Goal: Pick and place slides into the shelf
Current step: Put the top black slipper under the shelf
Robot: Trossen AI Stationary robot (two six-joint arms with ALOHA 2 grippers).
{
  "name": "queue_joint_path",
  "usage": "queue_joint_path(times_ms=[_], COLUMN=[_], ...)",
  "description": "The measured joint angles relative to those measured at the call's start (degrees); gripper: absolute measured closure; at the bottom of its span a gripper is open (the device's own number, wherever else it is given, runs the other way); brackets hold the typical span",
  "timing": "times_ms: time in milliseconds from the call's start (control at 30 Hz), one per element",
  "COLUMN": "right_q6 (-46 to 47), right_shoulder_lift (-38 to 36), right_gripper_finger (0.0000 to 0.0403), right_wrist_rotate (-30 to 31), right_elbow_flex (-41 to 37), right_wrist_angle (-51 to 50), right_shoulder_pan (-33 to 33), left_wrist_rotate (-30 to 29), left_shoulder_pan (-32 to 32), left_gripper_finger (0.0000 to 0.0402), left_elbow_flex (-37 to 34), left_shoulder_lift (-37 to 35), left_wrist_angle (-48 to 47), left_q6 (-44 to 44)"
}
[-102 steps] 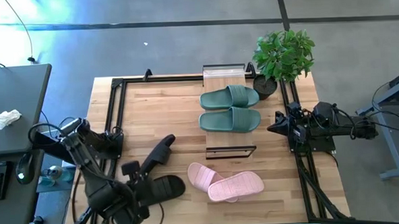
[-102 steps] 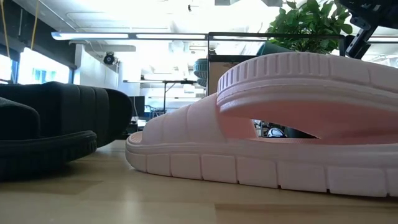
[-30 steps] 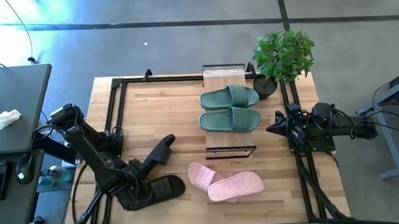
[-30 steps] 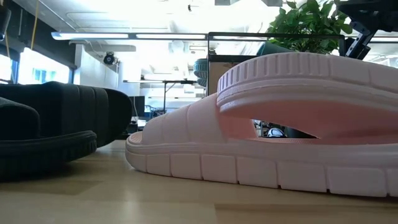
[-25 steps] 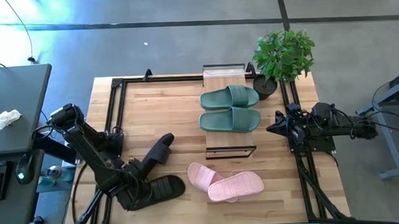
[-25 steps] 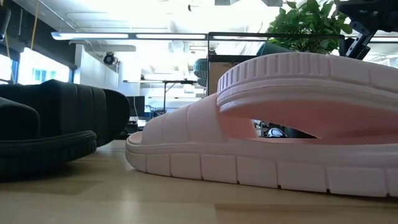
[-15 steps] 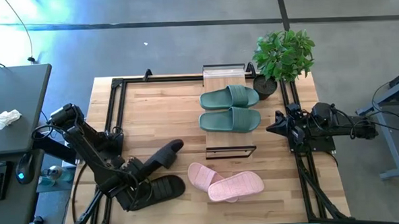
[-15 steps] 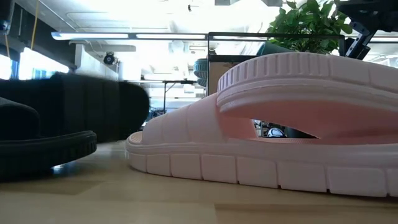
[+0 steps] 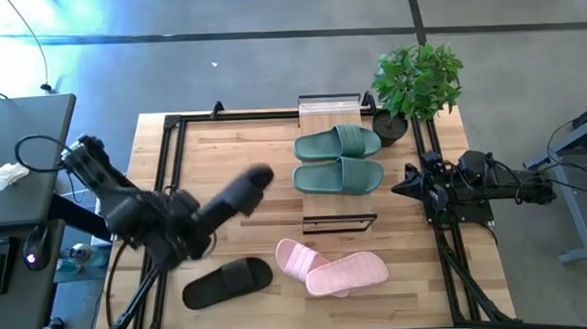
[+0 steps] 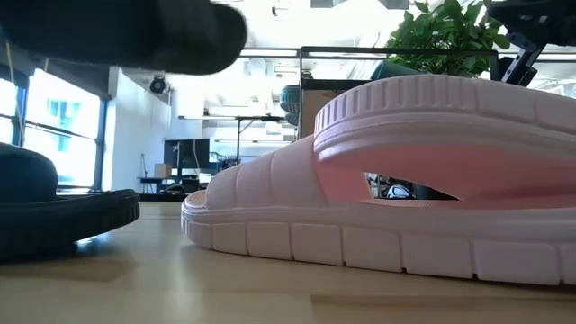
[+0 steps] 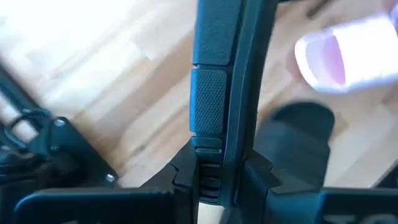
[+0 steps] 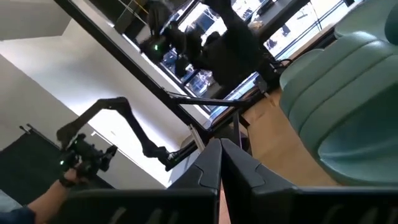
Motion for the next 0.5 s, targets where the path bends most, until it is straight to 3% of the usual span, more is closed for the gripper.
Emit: queue_joint_path(times_ms=[167, 500], right_q6=[1.6, 1.5], right_shoulder_lift=[0.1, 0.3], right_gripper_finger=[0.0402, 0.0402], right_wrist_rotate=[-1.2, -0.8], right_elbow_flex=[0.0, 0.0], right_wrist_angle=[-0.3, -0.4], right_shoulder_pan=[0.0, 0.0], left_wrist_rotate=[2.1, 21.9], left_shoulder_pan=[6.8, 27.8], left_gripper_finger=[0.0345, 0.0349], left_elbow_flex=[0.2, 0.1], left_shoulder_lift=[-6.9, -15.0], left_wrist_angle=[-0.3, 2.5], left_q6=[6.3, 22.8])
